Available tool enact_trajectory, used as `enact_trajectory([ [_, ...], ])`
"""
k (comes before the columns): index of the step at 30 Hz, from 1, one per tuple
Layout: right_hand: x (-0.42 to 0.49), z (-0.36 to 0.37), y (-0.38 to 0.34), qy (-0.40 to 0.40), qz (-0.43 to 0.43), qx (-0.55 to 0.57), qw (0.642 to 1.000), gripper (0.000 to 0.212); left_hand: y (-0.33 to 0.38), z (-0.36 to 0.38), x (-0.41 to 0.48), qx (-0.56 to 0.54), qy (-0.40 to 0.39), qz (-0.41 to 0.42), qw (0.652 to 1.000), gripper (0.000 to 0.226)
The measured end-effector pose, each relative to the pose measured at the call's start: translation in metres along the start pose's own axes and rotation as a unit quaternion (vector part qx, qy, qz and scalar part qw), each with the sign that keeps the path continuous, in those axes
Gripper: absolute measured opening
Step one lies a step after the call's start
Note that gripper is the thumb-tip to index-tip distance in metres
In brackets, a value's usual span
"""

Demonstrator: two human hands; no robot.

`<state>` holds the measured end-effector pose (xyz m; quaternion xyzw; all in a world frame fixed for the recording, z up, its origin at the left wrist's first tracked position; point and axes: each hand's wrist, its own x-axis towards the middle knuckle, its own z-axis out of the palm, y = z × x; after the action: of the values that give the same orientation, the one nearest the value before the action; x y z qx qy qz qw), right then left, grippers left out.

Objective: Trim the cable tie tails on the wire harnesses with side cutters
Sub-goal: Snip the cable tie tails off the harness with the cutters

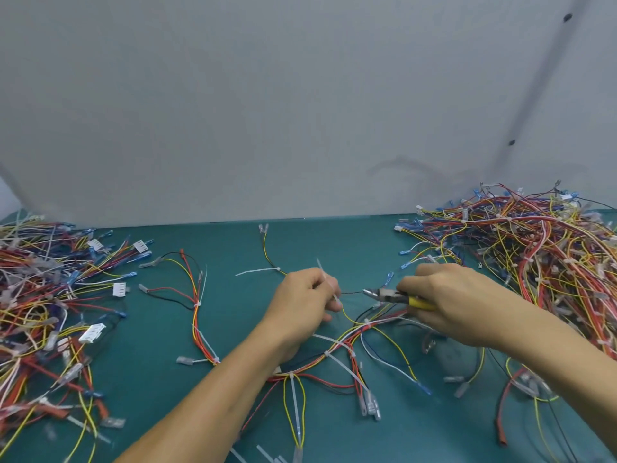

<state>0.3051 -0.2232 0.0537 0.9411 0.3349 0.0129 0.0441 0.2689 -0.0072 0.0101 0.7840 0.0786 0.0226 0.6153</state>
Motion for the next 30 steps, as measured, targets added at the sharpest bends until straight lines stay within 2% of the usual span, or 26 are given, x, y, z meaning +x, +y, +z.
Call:
enact_trajectory([
  [3,-0.001,-0.006,-0.007,-0.02,0.023,0.023,0.999,0.025,0.002,-0.011,0.0,-0.002,0.007,-0.01,1.0,0.029],
  [7,-0.003,-0.008,-0.019,-0.059,0.055,-0.013,0.997,0.043,-0.001,-0.025,-0.003,-0.005,0.002,-0.025,1.0,0.029],
  [11,0.0,-0.013,-0.028,-0.097,0.054,0.013,0.994,0.053,0.004,-0.041,-0.001,-0.014,0.04,-0.034,0.999,0.026],
  [16,0.023,-0.021,-0.04,-0.014,0.02,-0.004,1.0,0.037,0.032,-0.073,0.021,-0.07,0.093,-0.02,0.993,0.024],
  [20,0.056,-0.021,-0.06,0.057,0.027,-0.055,0.996,0.033,0.045,-0.1,0.043,-0.062,0.119,0.005,0.991,0.018],
  [21,0.066,-0.019,-0.067,0.067,0.03,-0.065,0.995,0.03,0.044,-0.105,0.047,-0.032,0.12,0.013,0.992,0.015],
  [22,0.075,-0.017,-0.073,0.072,0.033,-0.075,0.994,0.026,0.042,-0.11,0.052,0.043,0.121,0.021,0.991,0.016],
  [23,0.084,-0.015,-0.079,0.076,0.034,-0.084,0.993,0.024,0.037,-0.114,0.057,0.163,0.118,0.03,0.979,0.025],
  [25,0.099,-0.009,-0.09,0.078,0.029,-0.094,0.992,0.019,0.028,-0.116,0.067,0.369,0.097,0.033,0.924,0.048],
  [28,0.11,0.0,-0.1,0.097,0.009,-0.113,0.989,0.01,0.015,-0.115,0.076,0.461,0.047,0.033,0.886,0.047],
  [30,0.113,0.004,-0.103,0.112,0.003,-0.126,0.986,0.006,0.006,-0.113,0.081,0.461,0.003,-0.001,0.887,0.036],
])
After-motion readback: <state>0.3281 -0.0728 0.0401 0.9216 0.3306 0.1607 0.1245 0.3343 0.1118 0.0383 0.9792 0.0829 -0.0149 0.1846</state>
